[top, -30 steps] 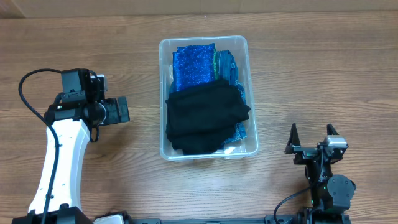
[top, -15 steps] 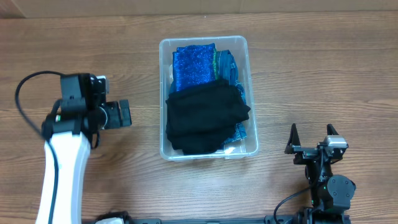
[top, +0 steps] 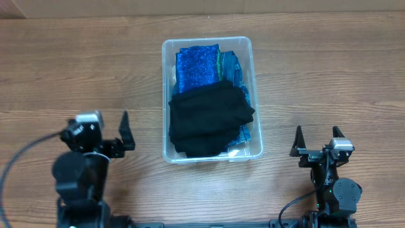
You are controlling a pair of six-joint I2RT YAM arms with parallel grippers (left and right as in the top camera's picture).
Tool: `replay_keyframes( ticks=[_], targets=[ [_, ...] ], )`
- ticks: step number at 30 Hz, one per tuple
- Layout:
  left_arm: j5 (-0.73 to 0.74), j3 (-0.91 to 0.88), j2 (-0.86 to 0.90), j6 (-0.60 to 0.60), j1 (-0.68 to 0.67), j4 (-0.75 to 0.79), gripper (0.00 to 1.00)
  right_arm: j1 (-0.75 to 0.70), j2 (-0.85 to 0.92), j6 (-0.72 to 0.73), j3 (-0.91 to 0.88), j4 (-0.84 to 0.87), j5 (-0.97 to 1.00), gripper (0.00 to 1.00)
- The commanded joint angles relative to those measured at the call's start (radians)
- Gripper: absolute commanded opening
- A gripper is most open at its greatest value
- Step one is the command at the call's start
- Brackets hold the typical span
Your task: Pack container
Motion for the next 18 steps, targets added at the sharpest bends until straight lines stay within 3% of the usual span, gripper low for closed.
replay_keyframes(
  ticks=[1,5,9,13,18],
  targets=[
    [0.051,-0.199,-0.113,-0.016,-0.002,0.203,1.00,0.005,-0.010,-0.004,-0.010,0.004,0.008,1.00],
    [0.048,-0.376,-0.219,-0.026,-0.002,0.449,1.00,0.005,-0.010,-0.004,-0.010,0.004,0.008,1.00],
    [0.020,-0.490,-0.319,-0.025,0.003,0.569,1.00,0.005,-0.010,-0.004,-0.010,0.004,0.008,1.00],
    [-0.027,-0.521,-0.380,-0.021,0.005,0.534,1.00,0.005,-0.010,-0.004,-0.010,0.004,0.008,1.00],
    [-0.035,-0.521,-0.481,-0.014,0.007,0.355,1.00,0.005,-0.010,-0.004,-0.010,0.004,0.008,1.00]
  ],
)
